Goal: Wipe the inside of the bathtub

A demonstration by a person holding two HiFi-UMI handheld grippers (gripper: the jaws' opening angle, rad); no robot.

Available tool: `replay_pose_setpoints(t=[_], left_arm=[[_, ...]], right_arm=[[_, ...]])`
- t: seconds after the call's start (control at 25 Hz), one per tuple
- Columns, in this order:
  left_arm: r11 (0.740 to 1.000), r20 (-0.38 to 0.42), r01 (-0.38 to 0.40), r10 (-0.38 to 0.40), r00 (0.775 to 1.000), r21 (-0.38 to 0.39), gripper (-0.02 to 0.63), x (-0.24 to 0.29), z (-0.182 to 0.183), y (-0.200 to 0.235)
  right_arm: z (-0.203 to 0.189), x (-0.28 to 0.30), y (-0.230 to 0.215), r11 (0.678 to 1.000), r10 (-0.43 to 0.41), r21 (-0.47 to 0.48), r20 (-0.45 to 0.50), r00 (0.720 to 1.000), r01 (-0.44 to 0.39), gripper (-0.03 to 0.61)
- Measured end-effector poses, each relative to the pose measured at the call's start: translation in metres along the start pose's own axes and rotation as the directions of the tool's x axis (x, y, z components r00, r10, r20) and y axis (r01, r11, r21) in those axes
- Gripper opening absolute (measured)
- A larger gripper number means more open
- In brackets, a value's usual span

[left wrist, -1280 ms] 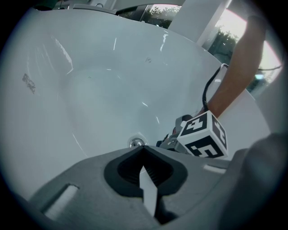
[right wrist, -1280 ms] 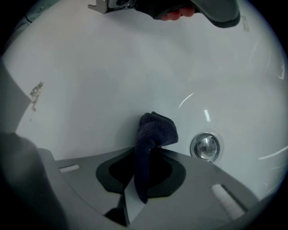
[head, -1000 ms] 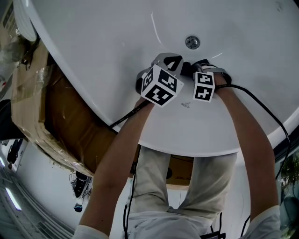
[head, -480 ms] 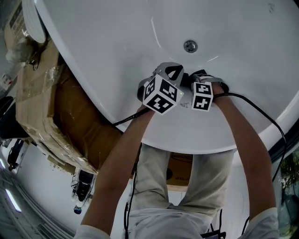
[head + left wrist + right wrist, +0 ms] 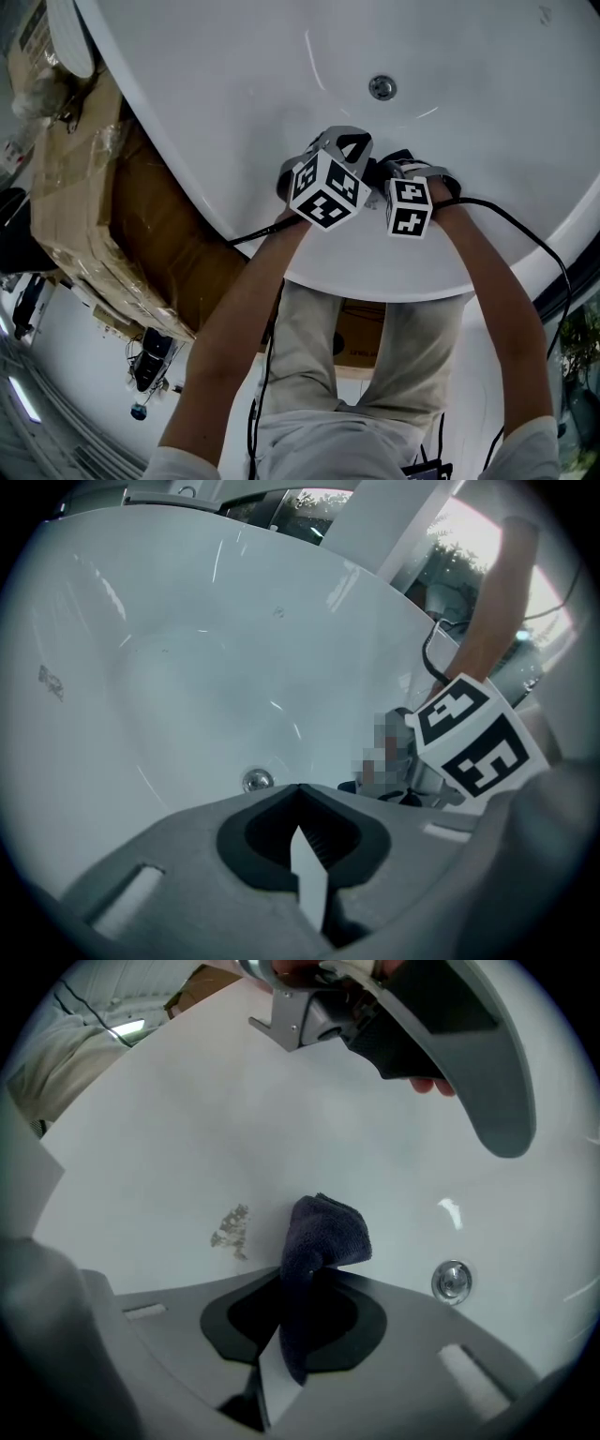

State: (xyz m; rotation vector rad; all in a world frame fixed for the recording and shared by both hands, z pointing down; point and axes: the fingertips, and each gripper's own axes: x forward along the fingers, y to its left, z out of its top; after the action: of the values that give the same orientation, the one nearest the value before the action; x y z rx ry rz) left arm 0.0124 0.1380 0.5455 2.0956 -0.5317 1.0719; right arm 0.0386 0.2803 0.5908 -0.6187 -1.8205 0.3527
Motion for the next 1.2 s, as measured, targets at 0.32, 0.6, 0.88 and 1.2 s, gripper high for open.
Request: replay_pose_setpoints(t=[0.32,0.6,0.88,1.2], left_arm=[[1.0,-0.013,0.024,-0.024,1.0,0.019,-0.004,-0.012,0.0,-0.02],[0.998,-0.035,0.049,-0.047,0.998,0.044,-0.003,-0.024,-0.004,-0.038],[0.995,-0.027,0.059,-0.057,0.998,0.075,-0.005,-0.038,0.001,-0.054],[0.992,-0.032,0.063,-0.059,0.998,0.106,-0.004,-0.048,0.002,-0.063]], right_arm=[[0.008,-0.018,0.028,1.0,0.019,-0.018,0.012,1.0,-0.018,0.055],[0.02,-0.035,0.057,0.999,0.051,0.006,0.03,0.998,-0.051,0.054],[0.029,-0.052,0.078,0.999,0.051,-0.004,0.047,0.998,-0.051,0.052],[0.04,-0.068,0.1,0.997,0.058,-0.047,0.074,0.996,-0.055,0.052]])
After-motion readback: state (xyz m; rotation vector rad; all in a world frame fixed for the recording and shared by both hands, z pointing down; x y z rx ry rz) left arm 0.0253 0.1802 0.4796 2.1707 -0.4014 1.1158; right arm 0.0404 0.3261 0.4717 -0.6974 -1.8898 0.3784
